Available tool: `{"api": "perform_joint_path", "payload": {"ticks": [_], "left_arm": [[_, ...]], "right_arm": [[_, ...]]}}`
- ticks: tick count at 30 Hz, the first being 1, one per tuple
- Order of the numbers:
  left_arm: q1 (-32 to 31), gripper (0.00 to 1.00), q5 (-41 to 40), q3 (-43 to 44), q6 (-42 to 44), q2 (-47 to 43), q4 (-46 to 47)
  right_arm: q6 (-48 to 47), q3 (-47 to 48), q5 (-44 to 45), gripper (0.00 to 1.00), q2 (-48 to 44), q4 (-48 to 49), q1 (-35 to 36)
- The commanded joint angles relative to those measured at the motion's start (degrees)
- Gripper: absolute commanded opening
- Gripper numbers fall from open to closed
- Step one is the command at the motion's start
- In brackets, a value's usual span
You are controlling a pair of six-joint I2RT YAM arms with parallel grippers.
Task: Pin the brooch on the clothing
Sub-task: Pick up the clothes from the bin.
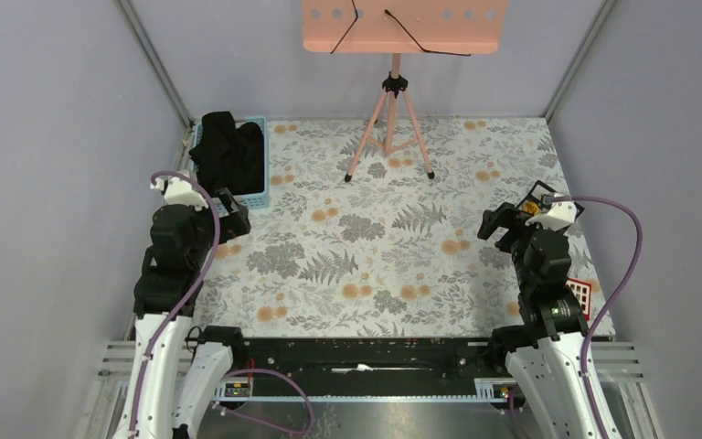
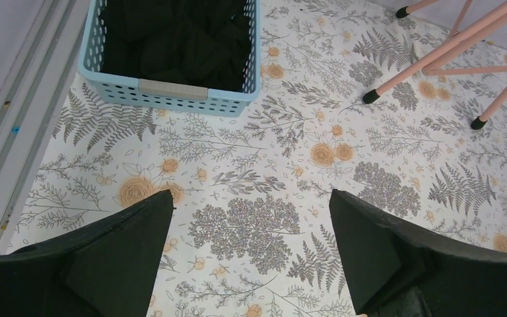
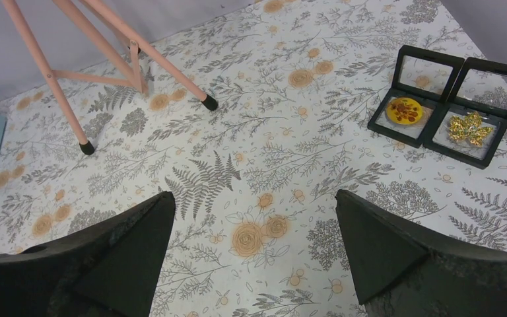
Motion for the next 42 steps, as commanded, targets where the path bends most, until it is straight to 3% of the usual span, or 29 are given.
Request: {"api": "perform_joint_path", "payload": {"ticks": [1,16,19,25,29,36,42], "left_arm": [[0.2,0.99,1.88,-0.12,0.91,-1.01,3.66],[0.2,0.99,2.85,3.49,-0.18,7.2,3.27],[0.2,0.99,4.59,9.22,1.61,13.94,1.63],[0.64,0.99,-1.87,23.99,2.01,29.41,-3.17],[4.64,0.99,-1.71,31.41,1.83,38.48,-3.8],[7.14,0.99,-12.11,39.14,0.3,50.5,-2.74],[7.14,0.99,-10.89,49.28,-2.43,64.99,-6.48]], "right_arm": [[-0.68,1.51,0.76,1.0,0.26,-0.16,0.14],[0.13,2.14,-0.58,1.0,0.15,-2.01,0.18],[0.49,2.84,-1.66,1.0,0.37,-2.91,0.14],[0.33,2.95,-3.3,1.0,-0.02,-3.61,0.14],[0.23,2.81,-4.18,1.0,-0.02,-3.55,0.14],[0.12,2.42,-5.25,1.0,1.22,-2.85,0.14],[-0.09,2.81,-5.54,1.0,1.65,-3.34,0.18]]}}
